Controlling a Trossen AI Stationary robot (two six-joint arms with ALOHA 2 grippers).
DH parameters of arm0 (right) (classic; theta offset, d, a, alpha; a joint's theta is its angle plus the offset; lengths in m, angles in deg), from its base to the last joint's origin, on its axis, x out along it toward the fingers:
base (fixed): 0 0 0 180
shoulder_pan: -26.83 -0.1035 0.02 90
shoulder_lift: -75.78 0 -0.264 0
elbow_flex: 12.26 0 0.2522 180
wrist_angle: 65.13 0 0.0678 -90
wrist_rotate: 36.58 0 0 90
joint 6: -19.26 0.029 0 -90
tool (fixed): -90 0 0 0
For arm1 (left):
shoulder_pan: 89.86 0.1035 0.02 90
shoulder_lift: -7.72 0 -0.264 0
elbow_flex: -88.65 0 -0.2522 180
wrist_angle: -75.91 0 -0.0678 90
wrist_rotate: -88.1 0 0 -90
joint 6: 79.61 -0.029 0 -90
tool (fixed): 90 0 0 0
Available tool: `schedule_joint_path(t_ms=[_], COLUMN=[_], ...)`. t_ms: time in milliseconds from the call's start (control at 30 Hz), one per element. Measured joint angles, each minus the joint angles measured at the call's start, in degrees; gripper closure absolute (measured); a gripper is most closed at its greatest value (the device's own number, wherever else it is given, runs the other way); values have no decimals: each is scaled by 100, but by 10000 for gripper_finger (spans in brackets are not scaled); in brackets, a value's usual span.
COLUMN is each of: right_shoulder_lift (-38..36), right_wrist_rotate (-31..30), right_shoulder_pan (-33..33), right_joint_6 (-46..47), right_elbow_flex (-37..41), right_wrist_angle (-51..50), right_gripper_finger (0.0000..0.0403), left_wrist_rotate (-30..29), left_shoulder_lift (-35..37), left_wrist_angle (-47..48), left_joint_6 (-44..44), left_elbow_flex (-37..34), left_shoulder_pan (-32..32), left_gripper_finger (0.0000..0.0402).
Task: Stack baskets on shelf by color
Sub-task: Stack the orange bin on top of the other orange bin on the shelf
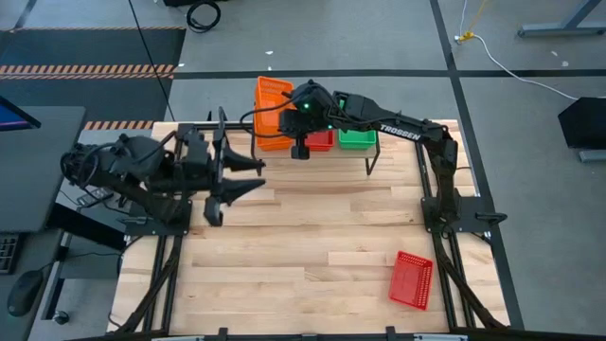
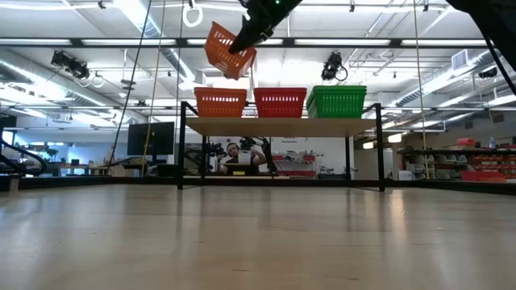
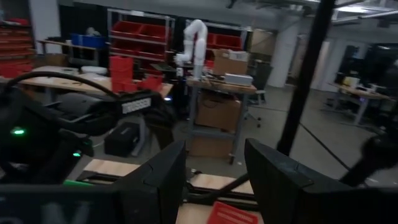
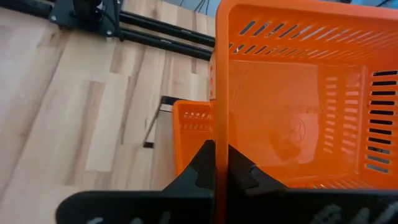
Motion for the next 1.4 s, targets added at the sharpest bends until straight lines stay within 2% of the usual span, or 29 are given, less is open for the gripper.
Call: schedule_joint_path(t_ms=[100, 200, 567, 900, 1400], right_shoulder_lift=[0, 0, 0, 3, 4], right_wrist_rotate=[186, 435, 716, 797, 795], right_shoulder_pan=[118, 200, 303, 285, 269], right_joint_6=[-88, -146, -224, -133, -108], right_elbow_flex=[0, 0, 272, 560, 560], right_wrist_angle=[-1, 2, 168, 201, 261], right_gripper_finger=[398, 398, 398, 397, 346], left_wrist_rotate=[20, 325, 1309, 1472, 1458], left_shoulder_lift=[-4, -4, -59, -61, -61], left_wrist_angle=[-23, -23, -22, 38, 109], left_joint_6=[-5, 10, 157, 256, 256], left_elbow_flex=[0, 0, -2, -2, -2], left_shoulder_pan=[243, 517, 1368, 1589, 1617], left_gripper_finger=[230, 230, 230, 230, 230])
